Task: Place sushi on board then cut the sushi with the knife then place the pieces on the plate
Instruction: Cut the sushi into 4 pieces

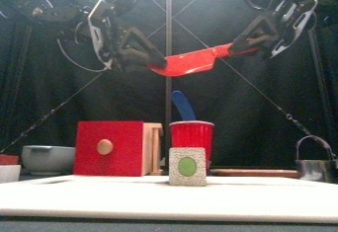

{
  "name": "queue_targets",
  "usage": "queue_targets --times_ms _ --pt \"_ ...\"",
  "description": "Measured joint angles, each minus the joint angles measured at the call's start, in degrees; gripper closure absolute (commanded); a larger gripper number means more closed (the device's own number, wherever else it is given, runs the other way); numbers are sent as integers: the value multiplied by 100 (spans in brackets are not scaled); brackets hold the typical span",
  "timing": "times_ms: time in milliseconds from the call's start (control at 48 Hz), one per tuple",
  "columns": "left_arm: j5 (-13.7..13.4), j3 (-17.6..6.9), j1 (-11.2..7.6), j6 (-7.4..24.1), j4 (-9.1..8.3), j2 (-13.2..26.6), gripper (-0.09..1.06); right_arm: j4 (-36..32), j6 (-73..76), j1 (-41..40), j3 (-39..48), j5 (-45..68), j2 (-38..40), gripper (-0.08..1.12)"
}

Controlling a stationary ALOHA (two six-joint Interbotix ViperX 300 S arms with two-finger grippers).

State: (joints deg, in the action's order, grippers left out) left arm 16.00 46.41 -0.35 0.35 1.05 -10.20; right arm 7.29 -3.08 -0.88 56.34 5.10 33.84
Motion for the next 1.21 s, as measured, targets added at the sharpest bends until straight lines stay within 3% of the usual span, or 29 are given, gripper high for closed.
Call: queue_targets --times_ms 333,604,750,1062,1208 --pt "-193 -62 53 9 -35 0 58 62 18 255 88 -26 -62 57" --pt "-246 -44 44 9 -308 44 59 457 -9 422 211 -299 -413 57" --pt "-237 0 9 9 -448 264 59 571 0 545 149 -466 -721 57" --pt "-264 -18 -281 -9 -475 747 59 1037 9 940 -35 -554 -1433 57" --pt "-264 -44 -290 -18 -483 923 59 1151 18 984 -114 -571 -1749 57"
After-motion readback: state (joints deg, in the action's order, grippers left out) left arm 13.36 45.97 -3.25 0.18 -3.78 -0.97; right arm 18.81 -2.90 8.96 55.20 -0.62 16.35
